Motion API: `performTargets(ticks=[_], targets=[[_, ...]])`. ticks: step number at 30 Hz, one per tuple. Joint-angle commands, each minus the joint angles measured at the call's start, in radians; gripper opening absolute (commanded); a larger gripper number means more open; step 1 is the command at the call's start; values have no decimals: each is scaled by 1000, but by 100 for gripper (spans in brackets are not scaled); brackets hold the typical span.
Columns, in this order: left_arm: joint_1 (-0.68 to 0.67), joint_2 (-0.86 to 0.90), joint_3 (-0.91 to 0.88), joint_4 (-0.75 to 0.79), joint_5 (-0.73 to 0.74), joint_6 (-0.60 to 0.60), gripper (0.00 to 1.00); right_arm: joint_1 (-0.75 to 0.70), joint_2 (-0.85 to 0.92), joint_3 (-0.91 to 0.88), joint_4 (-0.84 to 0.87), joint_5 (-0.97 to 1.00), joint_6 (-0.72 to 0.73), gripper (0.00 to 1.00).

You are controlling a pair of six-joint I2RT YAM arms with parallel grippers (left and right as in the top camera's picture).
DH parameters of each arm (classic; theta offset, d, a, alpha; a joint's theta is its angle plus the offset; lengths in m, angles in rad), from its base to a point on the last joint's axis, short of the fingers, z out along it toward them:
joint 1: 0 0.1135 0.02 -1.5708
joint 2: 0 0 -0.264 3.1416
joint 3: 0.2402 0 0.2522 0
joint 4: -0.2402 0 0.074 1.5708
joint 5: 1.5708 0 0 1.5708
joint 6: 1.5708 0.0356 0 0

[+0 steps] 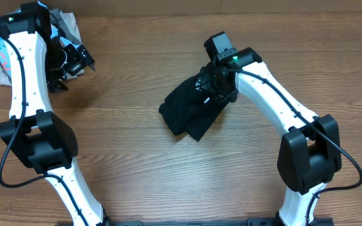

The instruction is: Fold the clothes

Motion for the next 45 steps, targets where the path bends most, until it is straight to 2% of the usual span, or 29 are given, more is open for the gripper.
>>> performTargets(ticks=[1, 7, 10, 22, 29, 35, 41, 45], targets=[[-18, 0, 21, 2, -6, 12, 100, 0, 68, 10, 1, -24, -2, 79], [-19, 0, 21, 2, -6, 12, 100, 0, 130, 10, -3, -27, 13, 73], [-20, 0, 21, 2, -6, 12, 100, 0, 136, 9, -7, -23, 12, 66], [-20, 0, 21, 1, -5, 12, 100, -2, 138, -6, -93, 116, 16, 22], [-20, 0, 21, 1, -5, 12, 100, -3, 138, 1, -183, 169, 16, 8], [-21, 0, 21, 2, -6, 12, 100, -3, 120, 8, -251, 218, 16, 9], [-20, -1, 21, 2, -5, 12, 100, -3, 115, 39, -390, 240, 16, 11], [-20, 0, 21, 2, -6, 13, 100, -3, 113, 39, -446, 264, 16, 17]])
